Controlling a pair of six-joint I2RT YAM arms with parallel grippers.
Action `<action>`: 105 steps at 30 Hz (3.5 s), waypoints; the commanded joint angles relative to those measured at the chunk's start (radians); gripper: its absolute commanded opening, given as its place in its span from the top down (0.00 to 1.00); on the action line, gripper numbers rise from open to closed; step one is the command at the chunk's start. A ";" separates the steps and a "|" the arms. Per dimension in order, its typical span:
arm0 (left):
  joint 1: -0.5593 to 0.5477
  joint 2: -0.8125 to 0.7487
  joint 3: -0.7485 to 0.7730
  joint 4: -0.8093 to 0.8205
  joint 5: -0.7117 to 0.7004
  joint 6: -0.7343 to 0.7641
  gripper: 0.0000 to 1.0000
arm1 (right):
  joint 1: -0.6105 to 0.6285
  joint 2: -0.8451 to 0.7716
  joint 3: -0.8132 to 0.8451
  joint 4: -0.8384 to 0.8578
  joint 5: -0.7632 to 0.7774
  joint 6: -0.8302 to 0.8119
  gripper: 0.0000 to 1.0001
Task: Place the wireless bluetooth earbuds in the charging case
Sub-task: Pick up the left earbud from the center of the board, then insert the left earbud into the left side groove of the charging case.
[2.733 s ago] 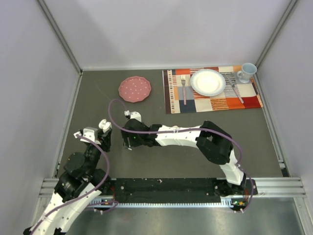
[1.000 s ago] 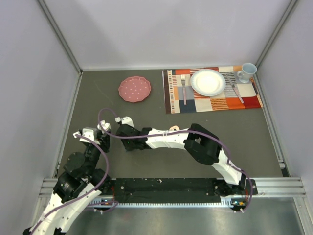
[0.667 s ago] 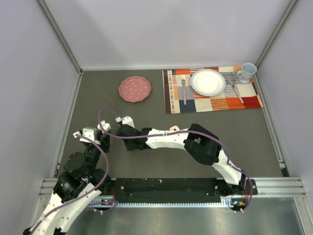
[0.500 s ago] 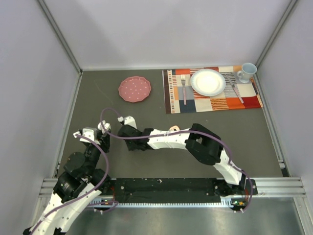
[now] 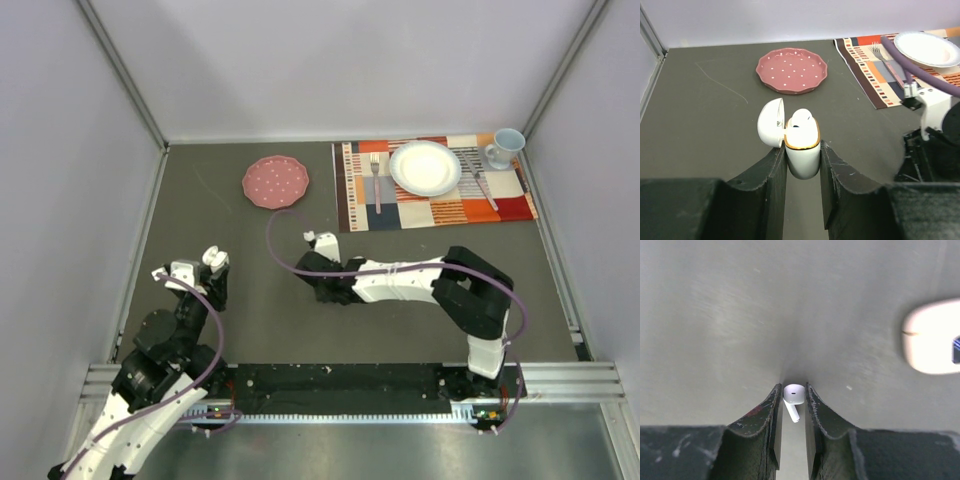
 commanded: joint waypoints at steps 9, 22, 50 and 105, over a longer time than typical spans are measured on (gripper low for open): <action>-0.001 -0.168 -0.023 0.092 0.028 -0.030 1.00 | -0.023 -0.117 -0.161 -0.062 -0.004 0.087 0.74; -0.001 -0.168 -0.024 0.084 0.025 -0.030 1.00 | -0.023 -0.099 -0.135 -0.062 -0.004 -0.054 0.66; -0.001 -0.167 -0.032 0.091 0.032 -0.037 1.00 | -0.045 -0.083 -0.141 -0.071 -0.025 -0.039 0.84; -0.003 0.465 -0.216 1.178 0.788 -0.113 1.00 | 0.182 -0.741 -0.367 1.198 -0.065 -0.410 1.00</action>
